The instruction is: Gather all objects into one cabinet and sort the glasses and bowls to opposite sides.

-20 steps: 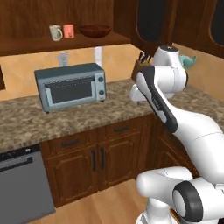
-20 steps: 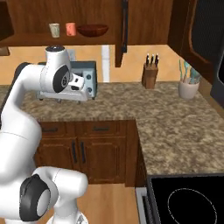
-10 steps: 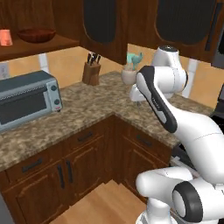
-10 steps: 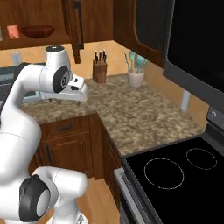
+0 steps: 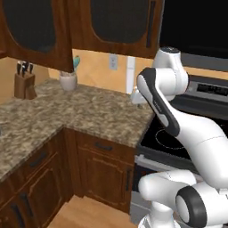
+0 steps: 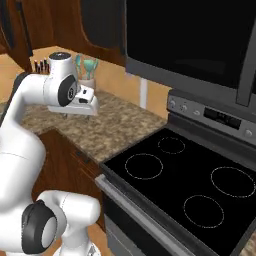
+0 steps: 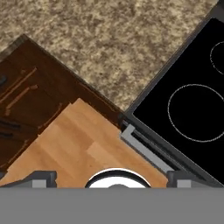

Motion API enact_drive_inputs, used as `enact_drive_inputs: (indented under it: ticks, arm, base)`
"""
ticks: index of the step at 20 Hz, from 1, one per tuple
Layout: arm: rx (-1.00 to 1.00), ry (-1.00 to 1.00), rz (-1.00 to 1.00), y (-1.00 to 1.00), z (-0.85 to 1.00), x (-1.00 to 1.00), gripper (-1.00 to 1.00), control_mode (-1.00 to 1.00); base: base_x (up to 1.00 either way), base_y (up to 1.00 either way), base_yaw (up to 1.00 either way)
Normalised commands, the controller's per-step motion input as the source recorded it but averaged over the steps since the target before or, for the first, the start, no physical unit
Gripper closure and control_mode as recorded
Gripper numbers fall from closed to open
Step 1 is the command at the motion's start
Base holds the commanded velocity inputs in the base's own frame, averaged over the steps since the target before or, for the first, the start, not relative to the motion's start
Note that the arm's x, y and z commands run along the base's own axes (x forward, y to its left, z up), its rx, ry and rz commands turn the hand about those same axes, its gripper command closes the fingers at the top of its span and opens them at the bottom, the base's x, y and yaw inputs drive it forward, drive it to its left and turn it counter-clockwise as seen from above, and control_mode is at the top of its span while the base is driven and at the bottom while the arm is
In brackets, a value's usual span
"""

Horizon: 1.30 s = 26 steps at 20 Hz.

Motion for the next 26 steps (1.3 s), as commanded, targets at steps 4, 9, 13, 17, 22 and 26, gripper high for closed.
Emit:
enact_drive_inputs:
  ticks: [4, 9, 13, 17, 22, 26]
  arm:
    - [0.0, 0.0, 0.0, 0.0, 0.0, 0.0, -1.0, 1.0]
    - [0.0, 0.0, 0.0, 0.0, 0.0, 0.0, -1.0, 1.0]
    - [0.0, 0.0, 0.0, 0.0, 0.0, 0.0, -1.0, 1.0]
    - [0.0, 0.0, 0.0, 0.0, 0.0, 0.0, -1.0, 1.0]
    - [0.0, 0.0, 0.0, 0.0, 0.0, 0.0, -1.0, 1.0]
    - [0.0, 0.0, 0.0, 0.0, 0.0, 0.0, -1.0, 1.0]
  base:
    - [-0.27, 0.0, -0.82]
    - [-0.16, 0.0, -0.88]
    - [-0.15, 0.0, -0.89]
    - [-0.14, 0.0, -0.88]
    - [0.0, 0.03, -0.41]
    - [0.0, -0.28, 0.09]
